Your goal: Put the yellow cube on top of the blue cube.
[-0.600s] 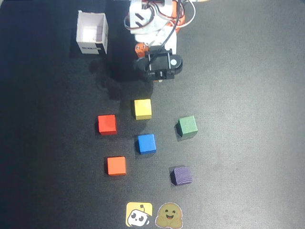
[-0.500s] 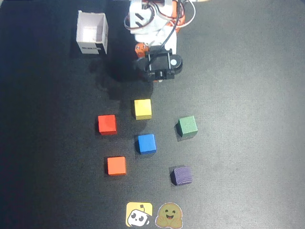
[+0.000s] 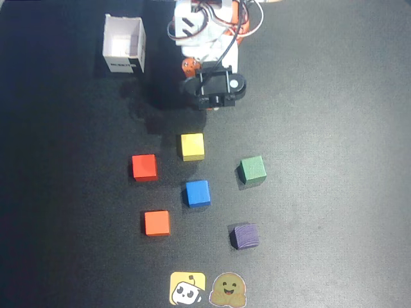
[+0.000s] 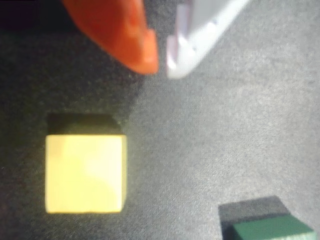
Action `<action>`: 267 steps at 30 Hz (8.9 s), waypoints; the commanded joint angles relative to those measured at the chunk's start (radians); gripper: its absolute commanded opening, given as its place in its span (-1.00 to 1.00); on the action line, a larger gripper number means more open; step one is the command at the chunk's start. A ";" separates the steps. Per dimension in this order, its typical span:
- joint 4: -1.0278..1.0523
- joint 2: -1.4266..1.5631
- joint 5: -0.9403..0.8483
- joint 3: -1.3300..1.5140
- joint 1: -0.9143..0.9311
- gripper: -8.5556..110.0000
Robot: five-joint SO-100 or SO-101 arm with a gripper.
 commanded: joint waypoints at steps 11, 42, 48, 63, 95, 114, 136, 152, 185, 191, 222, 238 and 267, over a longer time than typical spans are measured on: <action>0.005 0.011 -0.005 -0.003 0.000 -0.85; 0.005 0.011 -0.005 -0.003 0.000 -0.85; 0.005 0.011 -0.005 -0.003 0.000 -0.85; 0.005 0.011 -0.005 -0.003 0.000 -0.85; -0.014 0.011 0.091 -0.005 0.014 -0.66; -0.106 -0.262 0.055 -0.215 0.015 -0.57; -0.321 -1.008 0.009 -0.413 0.021 -0.45; -0.439 -1.150 -0.005 -0.365 0.021 -0.50; -0.167 -1.026 0.034 -0.614 0.051 -0.75; -0.170 -1.092 0.064 -0.724 0.051 -0.75; -0.288 -1.477 -0.025 -0.988 -0.014 -0.75; -0.341 -1.513 -0.015 -0.974 -0.009 -0.75; -0.347 -1.460 0.052 -0.900 -0.009 -0.44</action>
